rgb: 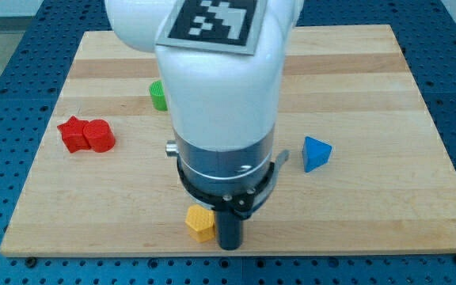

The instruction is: Separate yellow hexagon and the blue cube

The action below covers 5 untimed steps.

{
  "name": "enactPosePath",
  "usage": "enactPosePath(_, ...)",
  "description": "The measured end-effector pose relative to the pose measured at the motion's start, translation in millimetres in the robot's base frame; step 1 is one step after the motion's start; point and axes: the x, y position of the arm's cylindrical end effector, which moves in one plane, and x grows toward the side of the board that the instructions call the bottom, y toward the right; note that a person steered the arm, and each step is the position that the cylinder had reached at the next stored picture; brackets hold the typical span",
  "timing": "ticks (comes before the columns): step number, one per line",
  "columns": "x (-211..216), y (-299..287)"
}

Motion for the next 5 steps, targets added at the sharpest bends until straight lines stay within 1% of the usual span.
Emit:
enactPosePath(1, -24, -15)
enactPosePath(5, -23, -71)
